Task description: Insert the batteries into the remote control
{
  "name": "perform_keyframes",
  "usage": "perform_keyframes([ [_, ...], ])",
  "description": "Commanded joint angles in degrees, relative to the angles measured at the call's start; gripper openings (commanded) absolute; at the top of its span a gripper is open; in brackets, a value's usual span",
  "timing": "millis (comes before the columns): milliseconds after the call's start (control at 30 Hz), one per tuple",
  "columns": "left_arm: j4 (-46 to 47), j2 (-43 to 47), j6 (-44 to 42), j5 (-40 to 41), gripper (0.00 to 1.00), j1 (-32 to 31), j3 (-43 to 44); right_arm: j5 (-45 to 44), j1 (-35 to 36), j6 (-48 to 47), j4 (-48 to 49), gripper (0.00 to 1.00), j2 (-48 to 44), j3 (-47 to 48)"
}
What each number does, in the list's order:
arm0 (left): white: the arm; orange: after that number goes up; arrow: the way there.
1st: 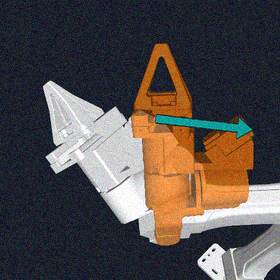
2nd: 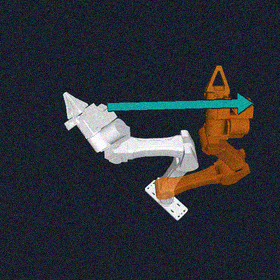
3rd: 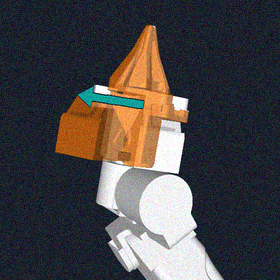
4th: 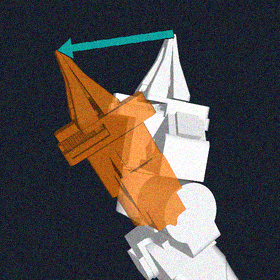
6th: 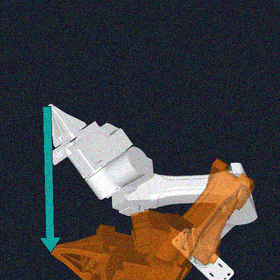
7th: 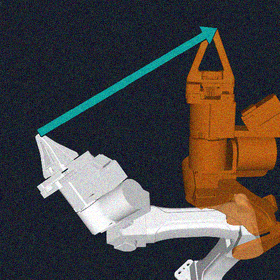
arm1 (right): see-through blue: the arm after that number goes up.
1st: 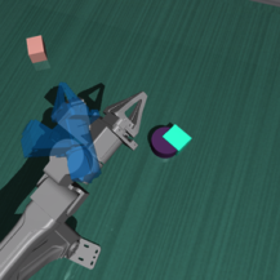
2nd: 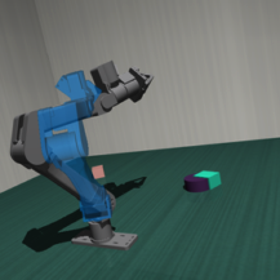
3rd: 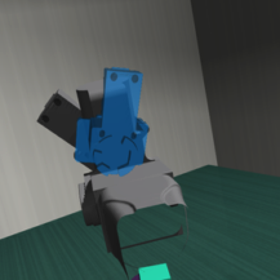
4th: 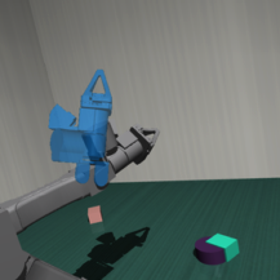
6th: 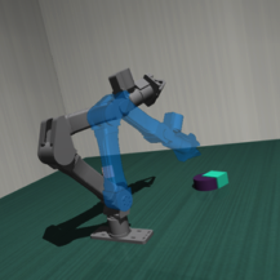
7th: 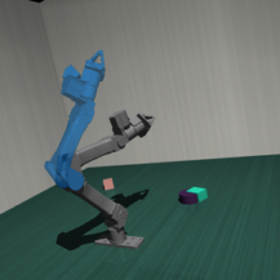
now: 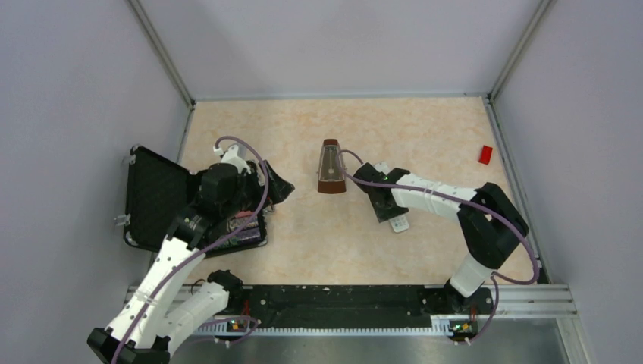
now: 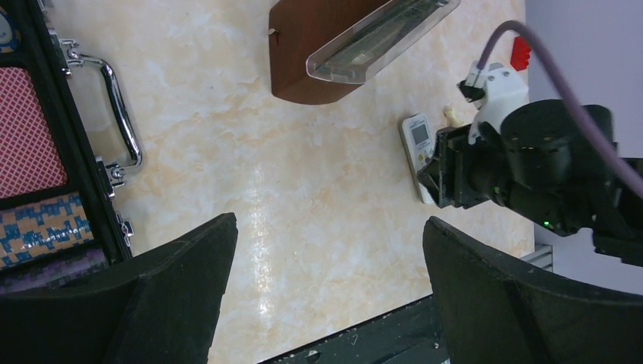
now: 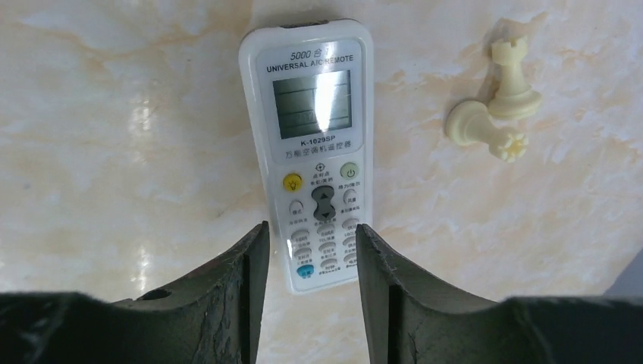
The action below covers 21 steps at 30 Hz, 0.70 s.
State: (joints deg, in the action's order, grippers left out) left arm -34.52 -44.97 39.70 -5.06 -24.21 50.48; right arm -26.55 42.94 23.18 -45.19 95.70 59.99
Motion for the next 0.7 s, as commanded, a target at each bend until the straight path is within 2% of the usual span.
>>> perform_keyframes([
  [0,-0.59,1.48,0.31,0.23,0.96,0.12,2.33,6.31,-0.35,2.13,1.77,0.45,-8.73,-0.27],
  [67,-1.31,2.01,0.64,0.41,0.97,0.12,2.62,6.99,-0.39,3.30,0.95,0.47,-13.30,-0.81],
  [133,-3.25,2.71,0.87,1.69,0.97,0.12,3.13,6.81,-0.47,4.56,-0.34,0.54,-18.70,-1.41],
  [233,-6.19,4.79,-0.03,3.58,0.97,0.12,3.64,2.40,-0.49,7.42,-3.82,0.86,-27.99,-2.84],
  [300,-7.78,6.80,-1.12,4.37,0.97,0.12,3.75,-2.12,-0.55,10.32,-6.51,0.98,-35.56,-4.01],
  [500,-13.51,14.85,-0.79,11.53,0.99,0.12,3.00,-12.13,-0.57,15.35,-10.99,0.99,-61.08,-5.03],
  [667,-16.65,19.74,0.34,13.52,0.99,0.12,0.76,-14.69,-0.57,18.17,-14.61,0.99,-73.00,-3.09],
])
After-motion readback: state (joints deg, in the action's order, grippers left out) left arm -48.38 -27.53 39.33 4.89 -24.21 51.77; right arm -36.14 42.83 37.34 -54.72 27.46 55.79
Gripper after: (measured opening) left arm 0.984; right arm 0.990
